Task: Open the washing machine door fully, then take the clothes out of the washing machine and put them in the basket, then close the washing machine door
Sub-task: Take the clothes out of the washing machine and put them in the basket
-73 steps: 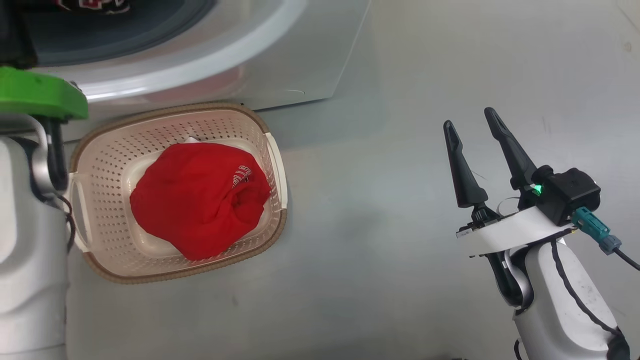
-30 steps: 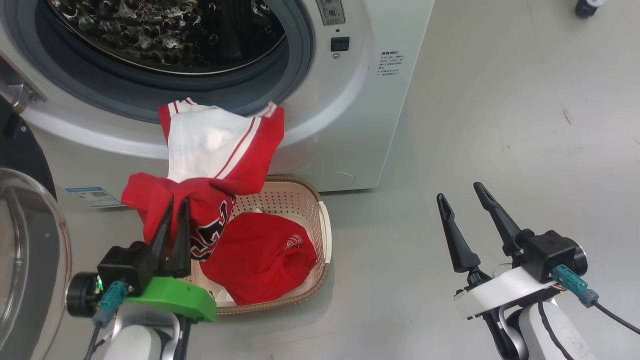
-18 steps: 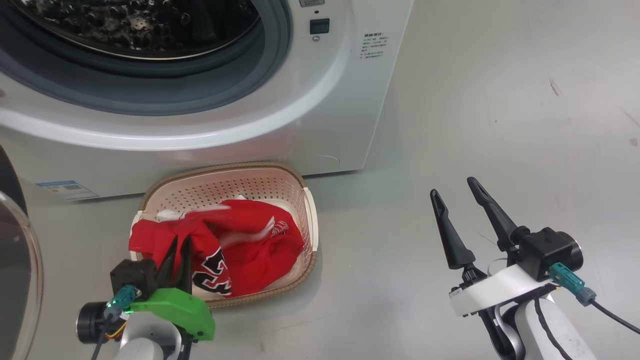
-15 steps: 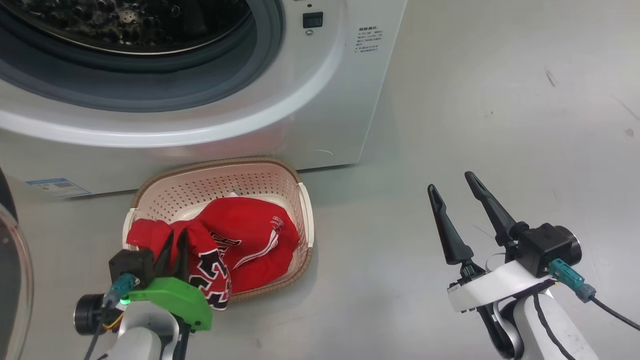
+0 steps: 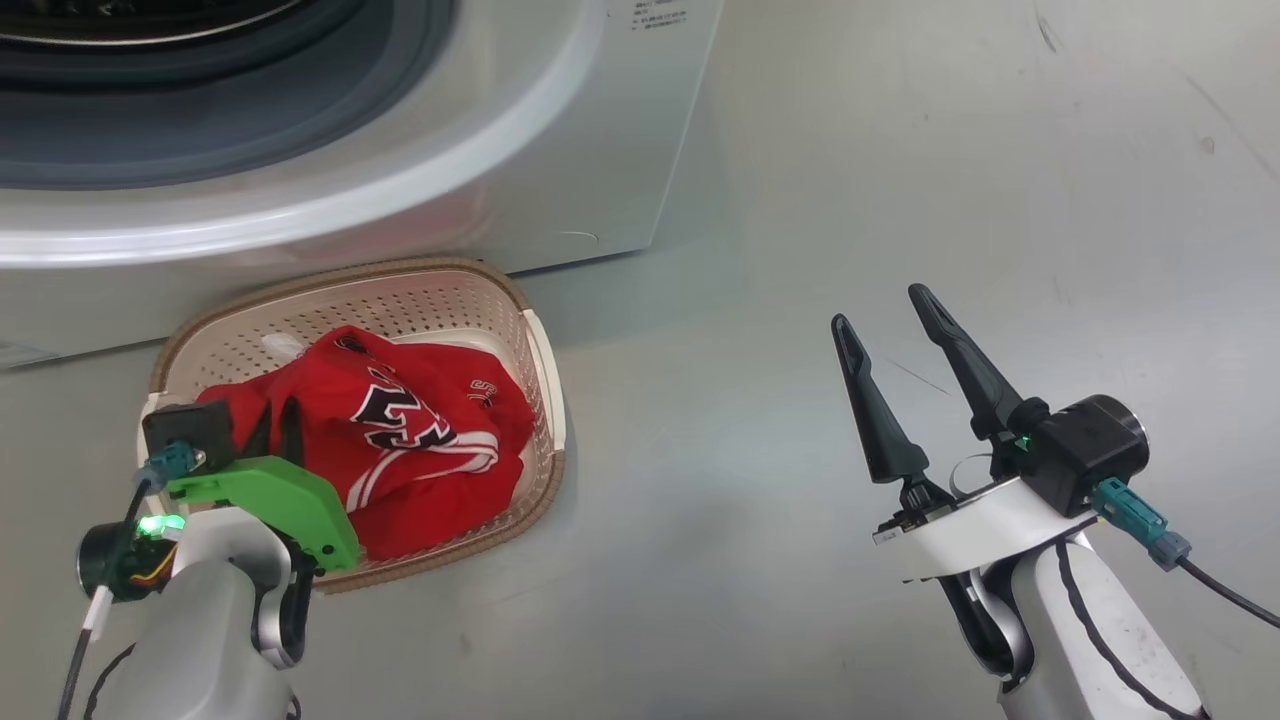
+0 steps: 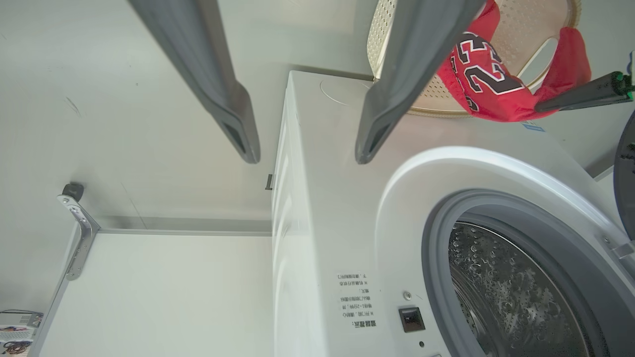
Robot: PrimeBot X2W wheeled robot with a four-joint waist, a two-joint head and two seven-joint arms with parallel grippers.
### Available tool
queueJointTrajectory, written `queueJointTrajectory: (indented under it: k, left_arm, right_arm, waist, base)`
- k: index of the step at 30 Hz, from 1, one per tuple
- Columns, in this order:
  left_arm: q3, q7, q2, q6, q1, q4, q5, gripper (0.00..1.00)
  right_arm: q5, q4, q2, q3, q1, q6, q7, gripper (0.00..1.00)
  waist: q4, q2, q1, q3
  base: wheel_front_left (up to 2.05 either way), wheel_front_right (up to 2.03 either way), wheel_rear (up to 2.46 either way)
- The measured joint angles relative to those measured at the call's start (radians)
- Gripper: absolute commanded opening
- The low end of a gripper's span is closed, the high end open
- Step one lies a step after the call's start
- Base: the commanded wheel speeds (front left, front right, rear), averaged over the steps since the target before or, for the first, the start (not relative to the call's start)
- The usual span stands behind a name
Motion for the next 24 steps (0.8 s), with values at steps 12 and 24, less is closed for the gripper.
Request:
queueJointTrajectory:
  k: [12,24]
  left_arm:
    - [0.007,0.046,-0.002,-0.001,-0.102,0.179,-0.015,1.00]
    - [0.011,-0.036,-0.008,-0.021,-0.148,0.268,-0.017,1.00]
  right_arm:
    - [0.009,-0.001,0.004,-0.004,-0.040,0.000,0.000,1.00]
    - [0.009,0.016,0.005,-0.030,-0.041,0.000,0.000,1.00]
  waist:
    - [-0.062,0.0000,0.0000,0.089]
    - [-0.044,0.0000,0.0000,0.075]
  base:
    - [0.00,0.00,0.00]
    - [0.00,0.00,0.00]
